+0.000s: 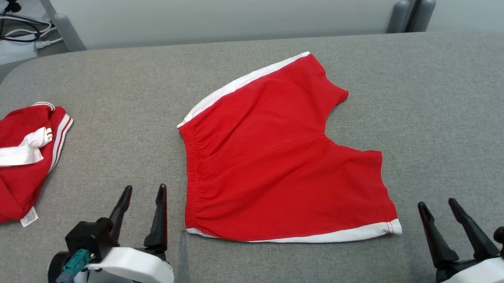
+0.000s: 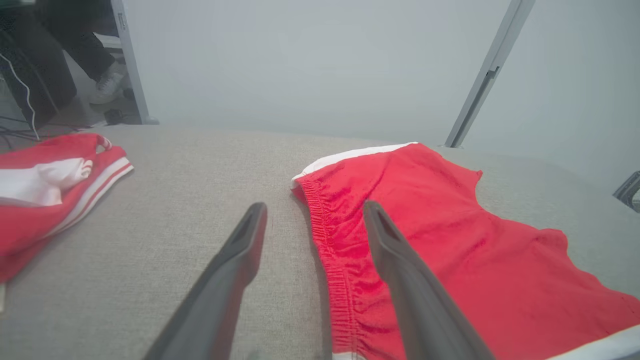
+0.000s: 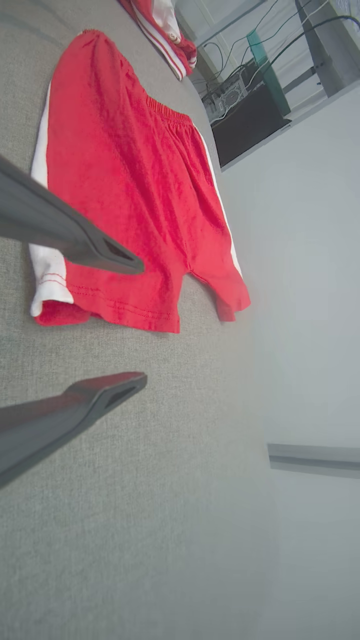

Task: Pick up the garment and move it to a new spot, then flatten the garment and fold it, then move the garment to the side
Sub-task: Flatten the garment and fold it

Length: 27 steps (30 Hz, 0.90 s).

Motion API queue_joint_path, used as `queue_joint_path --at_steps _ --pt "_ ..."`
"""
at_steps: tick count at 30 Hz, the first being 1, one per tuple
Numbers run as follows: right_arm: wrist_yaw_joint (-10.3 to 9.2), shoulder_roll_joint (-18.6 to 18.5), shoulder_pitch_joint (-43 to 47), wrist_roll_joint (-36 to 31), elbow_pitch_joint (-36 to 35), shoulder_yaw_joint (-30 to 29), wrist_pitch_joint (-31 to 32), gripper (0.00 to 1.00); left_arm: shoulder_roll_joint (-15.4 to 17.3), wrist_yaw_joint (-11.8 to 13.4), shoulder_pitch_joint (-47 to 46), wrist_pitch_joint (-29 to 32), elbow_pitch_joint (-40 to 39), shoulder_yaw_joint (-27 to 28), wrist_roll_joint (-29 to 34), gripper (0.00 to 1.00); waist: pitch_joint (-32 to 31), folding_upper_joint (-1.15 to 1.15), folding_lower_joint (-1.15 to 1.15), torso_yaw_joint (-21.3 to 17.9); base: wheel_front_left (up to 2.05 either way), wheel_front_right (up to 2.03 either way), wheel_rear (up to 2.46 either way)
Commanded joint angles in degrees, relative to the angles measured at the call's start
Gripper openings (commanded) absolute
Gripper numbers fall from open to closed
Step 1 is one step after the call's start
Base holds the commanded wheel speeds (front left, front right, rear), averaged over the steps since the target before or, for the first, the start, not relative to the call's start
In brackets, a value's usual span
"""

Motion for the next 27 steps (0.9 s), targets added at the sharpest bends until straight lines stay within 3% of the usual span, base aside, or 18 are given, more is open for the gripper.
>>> queue_joint_path --at_steps 1,9,17,21,27 --pt "0.0 -0.99 -0.13 -1.78 -2.66 -0.18 -1.38 1.0 2.32 0.86 -0.25 -0.89 -2.17 3.37 1.04 1.0 -1.02 0.0 0.0 0.16 0.0 0.0 0.0" --pt "0.0 -1.86 -1.15 -8.67 -6.02 -3.69 -4.37 1.0 6.68 2.38 1.94 -1.56 -4.58 8.1 4.35 1.0 -4.08 0.0 0.0 0.34 0.0 0.0 0.0" --pt "0.0 0.35 4.18 -12.12 -4.77 -6.41 -5.9 1.0 9.25 -2.01 6.75 -1.7 -2.41 10.6 3.71 1.0 -7.56 0.0 0.0 0.95 0.0 0.0 0.0" --pt "0.0 2.12 7.22 -13.4 -4.39 -7.28 -6.31 1.0 8.69 -3.85 9.41 -1.73 -2.25 13.6 4.31 1.0 -8.24 0.0 0.0 0.98 0.0 0.0 0.0" --pt "0.0 2.64 8.49 -13.86 -4.16 -6.51 -6.49 1.0 7.52 -4.13 11.74 -1.73 -2.9 14.62 6.33 1.0 -8.44 0.0 0.0 0.8 0.0 0.0 0.0"
